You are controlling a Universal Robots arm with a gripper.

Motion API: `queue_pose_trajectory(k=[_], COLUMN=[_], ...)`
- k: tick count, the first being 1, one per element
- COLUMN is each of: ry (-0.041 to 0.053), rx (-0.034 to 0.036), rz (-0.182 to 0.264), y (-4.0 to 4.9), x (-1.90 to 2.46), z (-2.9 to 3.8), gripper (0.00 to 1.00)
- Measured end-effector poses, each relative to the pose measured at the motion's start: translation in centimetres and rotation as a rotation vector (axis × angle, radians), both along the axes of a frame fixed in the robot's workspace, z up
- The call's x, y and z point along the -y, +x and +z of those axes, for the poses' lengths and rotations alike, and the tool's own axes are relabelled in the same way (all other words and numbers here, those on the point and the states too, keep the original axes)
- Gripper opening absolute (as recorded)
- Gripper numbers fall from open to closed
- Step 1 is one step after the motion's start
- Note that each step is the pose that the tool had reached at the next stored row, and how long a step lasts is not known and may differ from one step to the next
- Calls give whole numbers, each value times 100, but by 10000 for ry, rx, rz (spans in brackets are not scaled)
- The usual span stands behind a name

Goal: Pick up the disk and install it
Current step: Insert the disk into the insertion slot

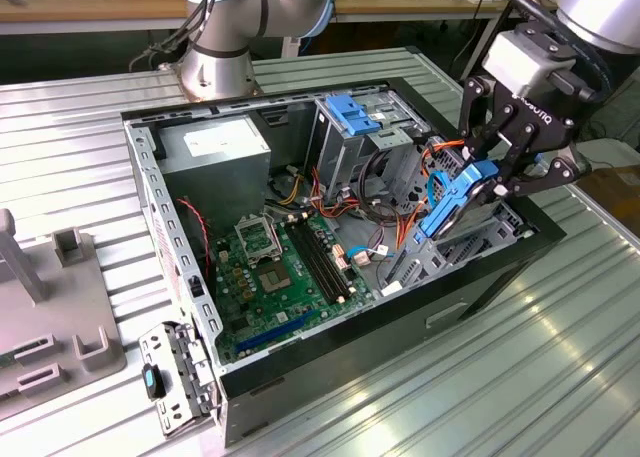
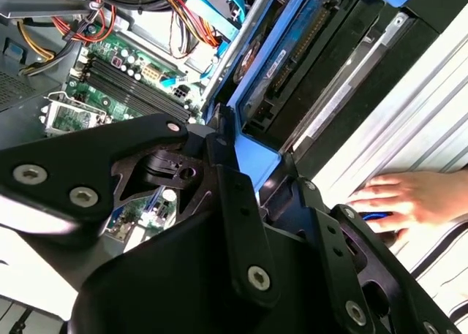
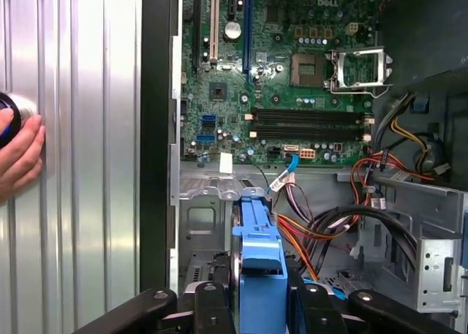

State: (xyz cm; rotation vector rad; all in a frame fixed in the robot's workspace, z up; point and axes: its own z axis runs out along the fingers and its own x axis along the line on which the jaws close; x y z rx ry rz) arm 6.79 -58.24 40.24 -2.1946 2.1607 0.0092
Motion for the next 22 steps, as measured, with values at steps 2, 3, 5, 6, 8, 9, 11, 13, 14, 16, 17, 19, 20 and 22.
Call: queue_pose_trajectory(k=[2, 3, 5, 6, 8, 9, 11, 13, 14, 16, 17, 19, 20, 22], ry=[-3, -1, -1, -2, -7, -8, -2, 9, 9, -1, -1, -1, -1, -1], rx=[20, 26, 27, 27, 27, 26, 27, 31, 28, 27, 27, 27, 27, 27], rz=[11, 21, 44, 49, 57, 58, 63, 67, 66, 65, 65, 66, 66, 66], y=[-14, -26, -49, -53, -58, -60, -61, -59, -60, -60, -60, -60, -60, -60], x=[0, 0, 0, 0, 0, 0, 0, -1, 0, 0, 0, 0, 0, 0], z=[-35, -69, -147, -176, -239, -262, -291, -296, -297, -292, -292, -292, -292, -292], gripper=[37, 37, 37, 37, 37, 37, 37, 37, 38, 44, 44, 51, 51, 58])
